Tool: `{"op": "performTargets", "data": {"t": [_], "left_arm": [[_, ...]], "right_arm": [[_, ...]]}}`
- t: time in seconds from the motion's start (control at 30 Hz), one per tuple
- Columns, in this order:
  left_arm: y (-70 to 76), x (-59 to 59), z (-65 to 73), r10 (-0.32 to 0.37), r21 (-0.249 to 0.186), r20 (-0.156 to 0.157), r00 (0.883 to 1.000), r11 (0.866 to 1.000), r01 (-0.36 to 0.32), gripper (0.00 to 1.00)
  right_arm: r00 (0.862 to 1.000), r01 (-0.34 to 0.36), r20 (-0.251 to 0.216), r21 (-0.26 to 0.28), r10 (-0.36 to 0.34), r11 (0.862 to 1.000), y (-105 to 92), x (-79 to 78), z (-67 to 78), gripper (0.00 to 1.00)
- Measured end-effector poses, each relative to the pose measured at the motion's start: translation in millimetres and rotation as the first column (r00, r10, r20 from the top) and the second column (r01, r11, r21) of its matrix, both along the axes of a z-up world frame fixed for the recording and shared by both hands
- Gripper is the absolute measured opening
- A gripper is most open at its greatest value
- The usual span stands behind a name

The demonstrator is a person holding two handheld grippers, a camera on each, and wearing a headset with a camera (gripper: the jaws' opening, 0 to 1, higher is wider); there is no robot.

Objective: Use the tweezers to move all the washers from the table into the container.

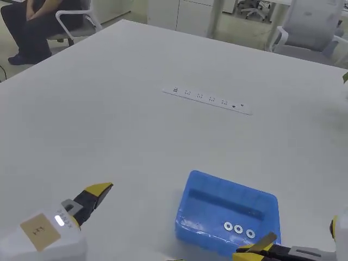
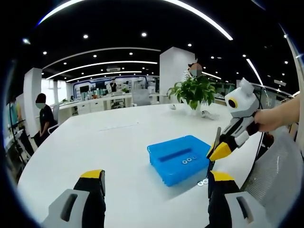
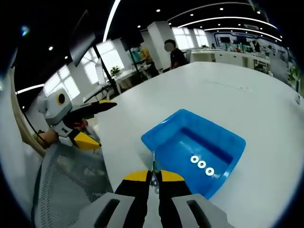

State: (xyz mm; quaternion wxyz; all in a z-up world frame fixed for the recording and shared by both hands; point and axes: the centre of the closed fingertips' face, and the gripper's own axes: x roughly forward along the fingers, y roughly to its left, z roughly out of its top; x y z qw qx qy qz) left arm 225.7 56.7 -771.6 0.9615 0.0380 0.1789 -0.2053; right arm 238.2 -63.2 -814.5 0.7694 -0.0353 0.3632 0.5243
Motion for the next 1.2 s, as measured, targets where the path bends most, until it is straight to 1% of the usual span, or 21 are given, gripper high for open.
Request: {"op": "performTargets", "data": {"t": [0.13,0.3,0.47,0.5,0.57,0.67,0.7,0.77,0.8,0.87,0.9,0.93,0.97,1.07,1.1,1.2], "left_arm": [[0.2,-0.2,-0.5,-0.001,0.000,-0.003,1.000,1.000,0.001,0.91],[1.1,-0.1,-0.6,0.000,0.002,-0.002,1.000,1.000,0.000,0.91],[1.1,-0.2,-1.0,-0.001,0.002,-0.004,1.000,1.000,0.001,0.91],[1.4,-0.3,-1.2,0.000,0.003,-0.005,1.000,1.000,0.000,0.91],[1.6,-0.1,-0.9,0.001,0.004,-0.003,1.000,1.000,-0.001,0.91],[1.7,-0.3,-1.3,0.001,0.004,-0.004,1.000,1.000,-0.001,0.91],[1.7,-0.2,-1.3,0.001,0.006,-0.003,1.000,1.000,-0.001,0.91],[1.2,-0.5,-1.5,-0.001,0.006,-0.005,1.000,1.000,0.001,0.91],[1.4,-0.6,-1.8,-0.001,0.008,-0.006,1.000,1.000,0.001,0.91],[1.2,-0.7,-1.8,-0.001,0.008,-0.006,1.000,1.000,0.001,0.91],[1.3,-0.8,-1.8,-0.001,0.008,-0.006,1.000,1.000,0.001,0.91],[1.3,-0.7,-1.7,-0.001,0.010,-0.005,1.000,1.000,0.001,0.91],[1.2,-0.7,-1.8,-0.002,0.009,-0.006,1.000,1.000,0.002,0.91],[1.1,-0.6,-1.6,0.000,0.012,-0.004,1.000,1.000,0.000,0.91],[1.0,-0.6,-1.4,0.000,0.009,-0.004,1.000,1.000,0.000,0.91],[0.9,-0.6,-1.6,0.001,0.009,-0.005,1.000,1.000,-0.001,0.91]], "right_arm": [[1.000,-0.006,-0.009,-0.014,0.006,1.000,-0.5,-2.4,-7.3,0.04],[1.000,-0.007,-0.010,-0.020,0.007,1.000,0.2,-2.0,-9.7,0.04],[0.999,-0.033,-0.006,-0.046,0.033,0.998,2.1,-4.9,-15.7,0.04],[0.999,-0.039,0.004,-0.046,0.039,0.998,2.8,-5.5,-14.8,0.04],[0.999,-0.053,0.008,-0.056,0.053,0.997,4.1,-8.2,-14.7,0.04],[0.992,-0.104,0.060,-0.082,0.109,0.991,7.4,-14.0,-13.3,0.04],[0.984,-0.144,0.091,-0.107,0.154,0.984,8.4,-17.7,-13.8,0.04],[0.971,-0.187,0.126,-0.138,0.205,0.973,10.6,-22.5,-14.1,0.04],[0.955,-0.230,0.153,-0.166,0.256,0.959,12.1,-26.8,-14.6,0.04],[0.933,-0.266,0.192,-0.200,0.304,0.943,14.6,-29.7,-14.9,0.04],[0.926,-0.281,0.200,-0.205,0.321,0.938,15.6,-30.8,-15.5,0.04],[0.919,-0.297,0.201,-0.213,0.339,0.931,16.6,-34.3,-16.4,0.04],[0.916,-0.301,0.204,-0.216,0.344,0.929,16.4,-34.3,-16.8,0.04],[0.893,-0.322,0.237,-0.255,0.382,0.912,14.9,-34.2,-17.6,0.04],[0.887,-0.328,0.245,-0.261,0.392,0.908,14.8,-34.0,-17.8,0.03],[0.886,-0.325,0.250,-0.266,0.390,0.908,14.5,-32.0,-17.6,0.03]]}}
